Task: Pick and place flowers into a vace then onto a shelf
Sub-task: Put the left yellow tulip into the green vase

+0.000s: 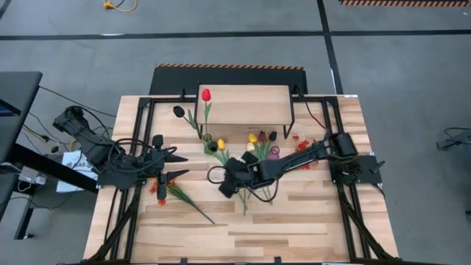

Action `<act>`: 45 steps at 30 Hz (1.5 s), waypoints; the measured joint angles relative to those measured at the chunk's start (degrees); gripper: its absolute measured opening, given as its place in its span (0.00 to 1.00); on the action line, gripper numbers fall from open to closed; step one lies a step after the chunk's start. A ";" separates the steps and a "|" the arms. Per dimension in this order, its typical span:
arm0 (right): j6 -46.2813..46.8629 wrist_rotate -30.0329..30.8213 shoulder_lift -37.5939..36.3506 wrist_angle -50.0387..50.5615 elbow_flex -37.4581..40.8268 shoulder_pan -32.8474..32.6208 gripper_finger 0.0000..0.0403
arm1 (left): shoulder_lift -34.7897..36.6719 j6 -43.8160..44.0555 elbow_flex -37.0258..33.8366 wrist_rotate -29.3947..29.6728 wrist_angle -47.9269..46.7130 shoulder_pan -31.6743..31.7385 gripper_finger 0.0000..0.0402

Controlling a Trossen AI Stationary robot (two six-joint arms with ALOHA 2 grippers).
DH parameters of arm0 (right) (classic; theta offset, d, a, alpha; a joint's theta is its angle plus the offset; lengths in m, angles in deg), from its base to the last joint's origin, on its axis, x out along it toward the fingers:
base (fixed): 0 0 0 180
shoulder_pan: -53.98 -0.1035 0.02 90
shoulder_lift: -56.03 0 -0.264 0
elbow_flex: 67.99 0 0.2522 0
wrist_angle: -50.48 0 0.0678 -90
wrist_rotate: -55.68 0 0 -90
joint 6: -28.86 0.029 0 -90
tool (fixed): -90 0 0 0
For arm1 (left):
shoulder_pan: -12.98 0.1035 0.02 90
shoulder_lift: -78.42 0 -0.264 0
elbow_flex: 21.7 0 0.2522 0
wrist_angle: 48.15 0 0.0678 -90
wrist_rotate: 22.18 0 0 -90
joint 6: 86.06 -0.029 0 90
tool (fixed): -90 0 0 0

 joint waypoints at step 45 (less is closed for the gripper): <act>6.13 0.92 9.01 -0.61 -0.03 1.43 0.31 | -3.82 6.45 0.00 -7.46 3.78 -0.20 0.36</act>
